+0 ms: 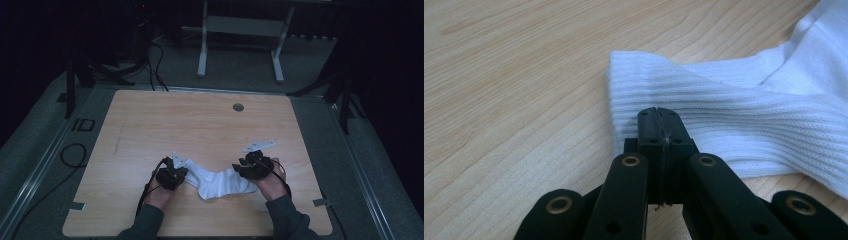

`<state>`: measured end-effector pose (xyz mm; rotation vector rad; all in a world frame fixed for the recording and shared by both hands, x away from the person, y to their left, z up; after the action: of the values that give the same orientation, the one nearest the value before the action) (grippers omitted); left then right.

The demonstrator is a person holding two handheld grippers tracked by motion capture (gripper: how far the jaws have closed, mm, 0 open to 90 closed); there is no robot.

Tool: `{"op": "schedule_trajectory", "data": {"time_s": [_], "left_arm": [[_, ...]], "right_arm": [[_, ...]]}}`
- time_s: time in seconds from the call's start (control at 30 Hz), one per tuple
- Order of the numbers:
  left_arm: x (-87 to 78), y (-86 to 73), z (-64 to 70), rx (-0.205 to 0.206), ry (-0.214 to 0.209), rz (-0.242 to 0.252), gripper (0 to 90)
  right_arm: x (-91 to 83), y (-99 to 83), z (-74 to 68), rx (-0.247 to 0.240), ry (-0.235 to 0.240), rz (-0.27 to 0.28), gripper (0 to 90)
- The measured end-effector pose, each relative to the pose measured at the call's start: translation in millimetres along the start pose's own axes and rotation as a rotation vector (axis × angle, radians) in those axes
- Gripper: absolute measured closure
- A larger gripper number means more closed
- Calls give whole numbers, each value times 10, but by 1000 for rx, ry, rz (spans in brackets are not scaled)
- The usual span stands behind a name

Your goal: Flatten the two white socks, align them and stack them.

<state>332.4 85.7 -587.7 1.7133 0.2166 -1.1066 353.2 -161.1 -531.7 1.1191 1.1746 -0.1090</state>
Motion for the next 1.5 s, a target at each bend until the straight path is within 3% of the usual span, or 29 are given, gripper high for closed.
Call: {"op": "schedule_trajectory", "data": {"time_s": [0.23,0.53,0.63,0.77,0.83,1.07,1.5], "left_arm": [[-1,-1,2,0,1,-1,895],[-1,-3,1,-4,-4,1,895],[-3,-3,0,-6,-6,0,895],[-4,-4,1,-7,-6,1,895],[-4,-4,2,-6,-5,0,895],[-14,-15,5,-7,-7,-4,895],[-18,-20,9,-11,-10,-6,895]], "right_arm": [[59,-239,103,35,-6,-45,581],[223,-380,121,53,13,-93,560],[271,-413,111,62,18,-109,606],[295,-444,104,58,29,-120,772],[294,-444,106,50,26,-122,806],[308,-432,144,40,-6,-118,830],[246,-428,163,29,-20,-101,836]]}}
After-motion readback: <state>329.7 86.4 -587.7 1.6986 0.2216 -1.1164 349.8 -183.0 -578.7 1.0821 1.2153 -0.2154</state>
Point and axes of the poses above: each handheld gripper's, and its own axes: x roughly forward along the jaws, y roughly out of its top, z roughly to its right, the point moved 5 cm from there along x, roughly forward along the jaws, and after that the axes turned 1 degree about -z, right-handed, at the moved point
